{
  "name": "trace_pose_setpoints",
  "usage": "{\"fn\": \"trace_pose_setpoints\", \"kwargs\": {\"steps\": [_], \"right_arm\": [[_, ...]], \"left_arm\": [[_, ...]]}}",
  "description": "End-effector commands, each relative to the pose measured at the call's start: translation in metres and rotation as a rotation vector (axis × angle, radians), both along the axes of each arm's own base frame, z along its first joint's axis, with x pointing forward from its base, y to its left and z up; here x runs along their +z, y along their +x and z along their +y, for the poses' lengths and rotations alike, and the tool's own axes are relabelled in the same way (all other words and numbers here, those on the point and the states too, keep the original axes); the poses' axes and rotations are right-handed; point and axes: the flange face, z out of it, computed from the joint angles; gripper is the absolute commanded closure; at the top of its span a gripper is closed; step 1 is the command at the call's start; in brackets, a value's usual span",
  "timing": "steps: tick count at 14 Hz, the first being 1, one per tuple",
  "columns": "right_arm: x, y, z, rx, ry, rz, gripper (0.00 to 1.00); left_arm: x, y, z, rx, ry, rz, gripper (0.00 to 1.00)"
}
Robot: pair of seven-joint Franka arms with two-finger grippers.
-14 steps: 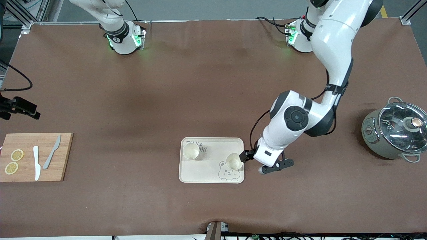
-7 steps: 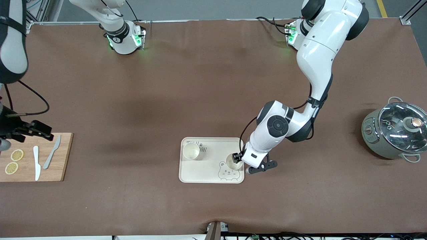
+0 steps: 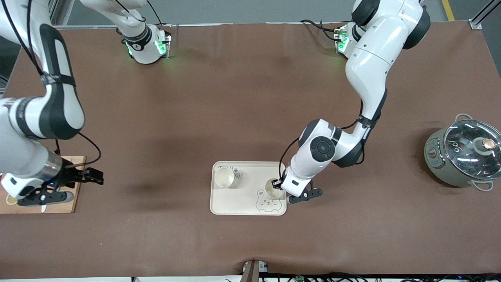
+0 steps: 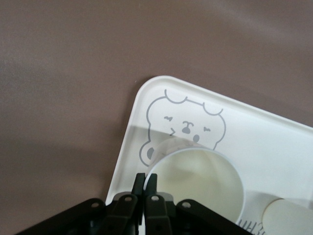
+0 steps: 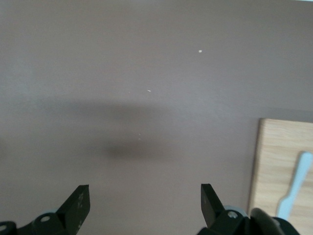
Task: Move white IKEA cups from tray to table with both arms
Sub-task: 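Grasp the cup with the left gripper while the right gripper reaches the other cup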
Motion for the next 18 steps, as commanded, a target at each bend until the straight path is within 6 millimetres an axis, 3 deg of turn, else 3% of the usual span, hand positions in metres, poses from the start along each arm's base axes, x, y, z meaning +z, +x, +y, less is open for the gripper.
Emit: {"fn": "trace_pose_setpoints", "kwargs": {"steps": [1, 4, 6, 9, 10, 12, 15, 17, 18], "right_arm": [[-0.036, 0.008, 0.028, 0.017, 0.028, 0.014, 0.00], [-0.043, 0.003, 0.062, -0.127, 0.131, 0.051, 0.00], [-0.053, -0.007, 0.111, -0.204, 0.133, 0.088, 0.00], [-0.056, -0.030, 0.205, -0.397, 0.132, 0.122, 0.00], [-0.061, -0.036, 0.230, -0.458, 0.133, 0.131, 0.00], [-0.071, -0.046, 0.257, -0.498, 0.131, 0.153, 0.00], [-0.095, -0.062, 0.298, -0.565, 0.204, 0.247, 0.00], [-0.098, -0.062, 0.317, -0.588, 0.245, 0.208, 0.00], [-0.102, -0.062, 0.322, -0.627, 0.254, 0.197, 0.00]], "left_arm": [[0.037, 0.010, 0.005, 0.009, 0.003, -0.056, 1.00], [0.091, 0.032, 0.044, 0.058, -0.014, -0.124, 1.00], [0.128, 0.048, 0.087, 0.100, -0.014, -0.160, 1.00], [0.166, 0.043, 0.115, 0.114, 0.029, -0.106, 1.00], [0.171, 0.040, 0.125, 0.118, 0.052, -0.074, 1.00], [0.175, 0.038, 0.150, 0.151, 0.080, -0.013, 1.00], [0.166, 0.027, 0.180, 0.184, 0.123, 0.085, 1.00], [0.156, 0.016, 0.207, 0.219, 0.136, 0.127, 1.00], [0.148, 0.006, 0.209, 0.218, 0.148, 0.148, 1.00]]}}
